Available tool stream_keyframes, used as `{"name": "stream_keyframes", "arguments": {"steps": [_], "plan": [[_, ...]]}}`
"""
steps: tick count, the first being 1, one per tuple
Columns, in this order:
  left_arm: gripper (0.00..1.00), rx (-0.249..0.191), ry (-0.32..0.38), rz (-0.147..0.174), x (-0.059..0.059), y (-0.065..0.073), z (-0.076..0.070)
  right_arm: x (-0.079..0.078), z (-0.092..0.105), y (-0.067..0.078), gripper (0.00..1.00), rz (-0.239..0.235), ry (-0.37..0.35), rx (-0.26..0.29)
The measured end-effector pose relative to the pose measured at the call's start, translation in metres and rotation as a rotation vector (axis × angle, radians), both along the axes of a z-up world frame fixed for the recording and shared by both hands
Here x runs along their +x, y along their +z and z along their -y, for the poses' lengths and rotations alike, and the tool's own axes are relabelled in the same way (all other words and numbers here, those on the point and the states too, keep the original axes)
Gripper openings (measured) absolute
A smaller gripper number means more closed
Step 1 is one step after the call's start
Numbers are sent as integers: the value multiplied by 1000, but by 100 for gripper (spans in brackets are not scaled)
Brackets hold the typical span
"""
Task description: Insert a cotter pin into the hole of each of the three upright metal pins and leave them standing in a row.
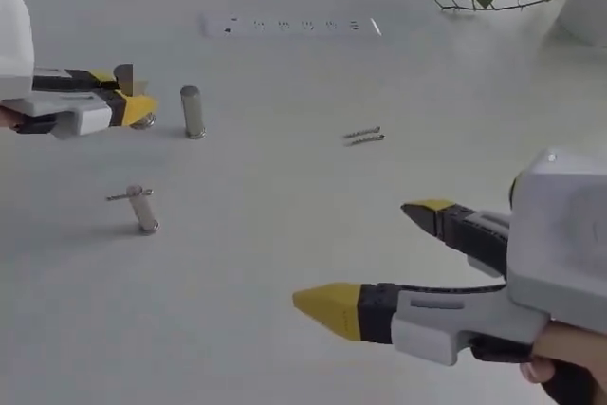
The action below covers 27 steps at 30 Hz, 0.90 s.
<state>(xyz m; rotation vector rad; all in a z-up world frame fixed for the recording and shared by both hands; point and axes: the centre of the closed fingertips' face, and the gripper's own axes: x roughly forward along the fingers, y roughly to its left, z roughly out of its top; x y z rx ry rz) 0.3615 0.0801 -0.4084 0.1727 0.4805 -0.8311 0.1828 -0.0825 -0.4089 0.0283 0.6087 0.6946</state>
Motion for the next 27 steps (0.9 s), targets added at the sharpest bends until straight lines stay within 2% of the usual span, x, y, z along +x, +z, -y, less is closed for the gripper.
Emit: {"name": "stream_keyframes", "arguments": {"steps": [11, 12, 14, 22, 27], "plan": [[9, -26, -41, 33, -38, 29, 26, -2, -1, 13, 90, 38, 22, 17], [9, -28, -45, 36, -45, 32, 33, -3, -1, 14, 90, 41, 24, 18], [9, -25, -59, 41, -52, 35, 39, -4, -1, 16, 90, 47, 27, 19], [9, -18, -103, 52, -80, 35, 59, -6, 5, 23, 90, 63, 33, 19], [9, 0, -137, 40, -97, 25, 71, -8, 6, 24, 90, 66, 33, 22]]}}
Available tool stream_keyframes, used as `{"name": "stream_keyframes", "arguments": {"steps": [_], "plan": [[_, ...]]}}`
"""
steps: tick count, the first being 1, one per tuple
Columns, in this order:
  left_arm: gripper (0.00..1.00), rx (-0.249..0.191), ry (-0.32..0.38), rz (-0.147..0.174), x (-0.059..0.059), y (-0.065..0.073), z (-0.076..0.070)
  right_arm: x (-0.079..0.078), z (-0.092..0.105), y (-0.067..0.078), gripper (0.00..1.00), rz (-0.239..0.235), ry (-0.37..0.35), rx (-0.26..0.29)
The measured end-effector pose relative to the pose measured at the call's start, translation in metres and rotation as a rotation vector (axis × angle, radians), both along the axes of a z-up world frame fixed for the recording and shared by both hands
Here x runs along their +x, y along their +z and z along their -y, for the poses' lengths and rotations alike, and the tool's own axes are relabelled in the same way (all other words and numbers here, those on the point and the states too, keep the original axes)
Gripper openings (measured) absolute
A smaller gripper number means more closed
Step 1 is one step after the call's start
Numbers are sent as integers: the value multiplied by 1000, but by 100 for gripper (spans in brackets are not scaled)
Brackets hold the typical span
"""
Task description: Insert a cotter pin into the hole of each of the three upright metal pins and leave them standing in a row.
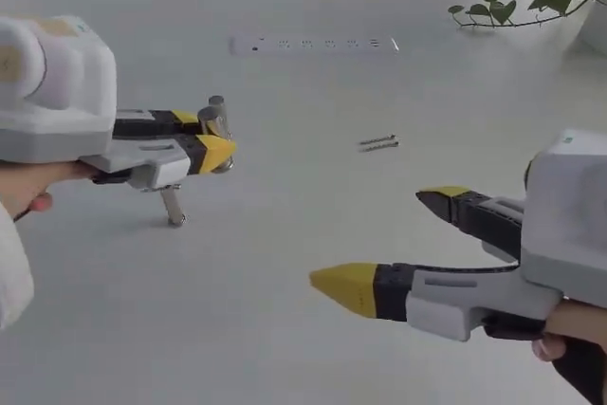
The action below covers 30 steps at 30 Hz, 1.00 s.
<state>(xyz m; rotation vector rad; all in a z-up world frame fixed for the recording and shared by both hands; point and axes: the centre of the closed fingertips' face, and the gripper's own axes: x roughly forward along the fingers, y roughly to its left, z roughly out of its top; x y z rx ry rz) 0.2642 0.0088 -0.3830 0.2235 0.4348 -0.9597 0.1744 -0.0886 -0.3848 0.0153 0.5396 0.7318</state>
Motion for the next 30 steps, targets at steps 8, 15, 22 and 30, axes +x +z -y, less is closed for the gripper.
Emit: {"name": "stream_keyframes", "arguments": {"steps": [8, 15, 22, 30], "plan": [[9, -13, -12, -48, -19, -19, 14, -7, -1, 0, 90, -2, 11, 0], [9, 18, -41, -63, -35, -38, 24, -13, 0, -4, 90, -13, 7, 4], [9, 31, -61, -80, -46, -51, 33, -17, 5, -5, 90, -14, 1, 6], [9, 55, -74, -76, -51, -62, 43, -22, 10, -11, 90, -34, 0, -3]]}}
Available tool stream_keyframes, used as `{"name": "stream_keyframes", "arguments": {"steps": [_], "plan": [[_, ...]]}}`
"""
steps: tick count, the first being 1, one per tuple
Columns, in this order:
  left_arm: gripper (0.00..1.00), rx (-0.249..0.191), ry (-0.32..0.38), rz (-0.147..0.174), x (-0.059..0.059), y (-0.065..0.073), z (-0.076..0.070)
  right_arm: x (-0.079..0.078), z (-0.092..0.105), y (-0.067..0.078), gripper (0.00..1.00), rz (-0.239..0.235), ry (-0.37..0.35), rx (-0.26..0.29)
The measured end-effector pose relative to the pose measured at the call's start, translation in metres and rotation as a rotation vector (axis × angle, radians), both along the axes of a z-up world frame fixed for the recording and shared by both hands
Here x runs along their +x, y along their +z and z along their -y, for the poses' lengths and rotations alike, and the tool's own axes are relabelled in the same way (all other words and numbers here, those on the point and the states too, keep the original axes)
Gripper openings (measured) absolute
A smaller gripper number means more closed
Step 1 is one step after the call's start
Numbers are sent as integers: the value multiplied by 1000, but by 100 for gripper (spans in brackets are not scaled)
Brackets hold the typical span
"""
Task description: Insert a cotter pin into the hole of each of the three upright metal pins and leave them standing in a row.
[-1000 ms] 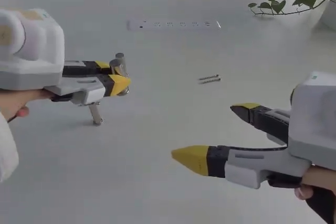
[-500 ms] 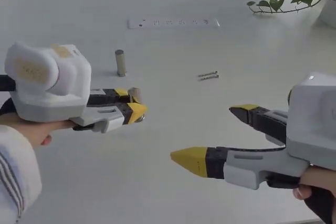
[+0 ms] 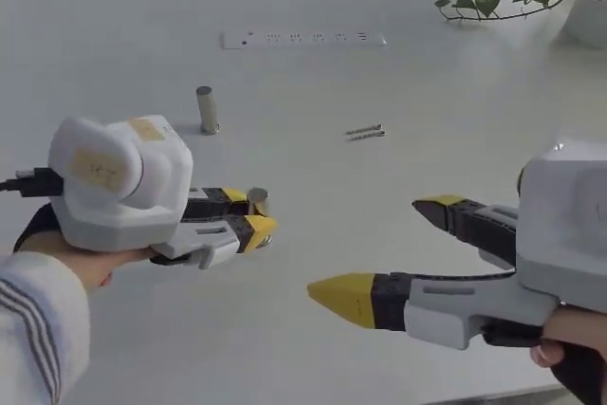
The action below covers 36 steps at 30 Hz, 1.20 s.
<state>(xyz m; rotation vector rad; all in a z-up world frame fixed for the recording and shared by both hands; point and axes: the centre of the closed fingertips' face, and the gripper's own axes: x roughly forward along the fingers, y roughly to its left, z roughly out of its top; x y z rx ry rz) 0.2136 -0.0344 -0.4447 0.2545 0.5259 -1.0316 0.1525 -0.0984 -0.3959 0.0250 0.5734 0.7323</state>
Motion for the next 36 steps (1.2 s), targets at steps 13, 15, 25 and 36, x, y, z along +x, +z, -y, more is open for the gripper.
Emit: {"name": "stream_keyframes", "arguments": {"steps": [13, 15, 25, 36], "plan": [[9, 25, -70, 11, -13, -11, 10, -1, 0, -6, 90, -19, 16, -12], [9, 28, -80, 13, -14, -12, 11, -1, 0, -7, 90, -21, 18, -12], [9, 24, -121, 25, -20, -16, 14, -3, -3, -9, 90, -32, 30, -15], [9, 7, -118, 20, -24, -21, 12, -4, -3, -14, 90, -46, 28, -11]]}}
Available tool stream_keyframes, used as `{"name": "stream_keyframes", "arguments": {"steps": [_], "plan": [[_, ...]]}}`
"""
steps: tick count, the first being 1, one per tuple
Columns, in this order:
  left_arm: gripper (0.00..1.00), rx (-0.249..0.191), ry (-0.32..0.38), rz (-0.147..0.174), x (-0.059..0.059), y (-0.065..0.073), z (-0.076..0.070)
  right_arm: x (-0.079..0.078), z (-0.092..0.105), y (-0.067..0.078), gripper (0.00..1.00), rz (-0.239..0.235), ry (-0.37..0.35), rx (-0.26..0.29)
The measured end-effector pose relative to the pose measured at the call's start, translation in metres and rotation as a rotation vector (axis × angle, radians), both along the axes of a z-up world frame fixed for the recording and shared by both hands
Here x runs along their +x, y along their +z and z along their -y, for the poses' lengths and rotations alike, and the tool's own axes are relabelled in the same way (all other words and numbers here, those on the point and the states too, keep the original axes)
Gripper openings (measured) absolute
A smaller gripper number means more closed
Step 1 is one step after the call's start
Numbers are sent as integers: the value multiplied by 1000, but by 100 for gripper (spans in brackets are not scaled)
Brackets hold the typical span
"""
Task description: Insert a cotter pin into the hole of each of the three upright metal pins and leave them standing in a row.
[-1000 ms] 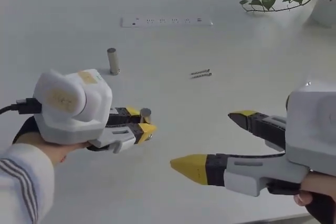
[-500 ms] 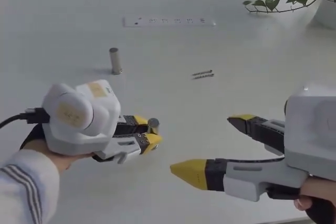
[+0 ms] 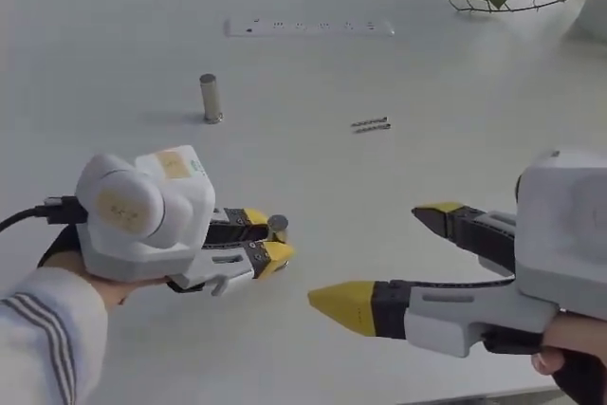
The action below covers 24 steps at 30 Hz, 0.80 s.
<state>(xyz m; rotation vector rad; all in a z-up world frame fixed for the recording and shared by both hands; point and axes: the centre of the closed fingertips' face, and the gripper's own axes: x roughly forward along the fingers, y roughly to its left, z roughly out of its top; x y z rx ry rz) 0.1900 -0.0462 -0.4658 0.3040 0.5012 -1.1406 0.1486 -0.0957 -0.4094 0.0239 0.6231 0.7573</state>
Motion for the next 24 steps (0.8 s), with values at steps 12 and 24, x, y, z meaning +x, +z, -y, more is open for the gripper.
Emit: {"name": "stream_keyframes", "arguments": {"steps": [12, 24], "plan": [[11, -37, 23, -12, 0, 5, 0, -1, -6, -5, 90, -12, 22, -4], [38, -132, 33, -81, -12, 39, -24, 1, -6, -2, 89, -6, 34, -15]]}}
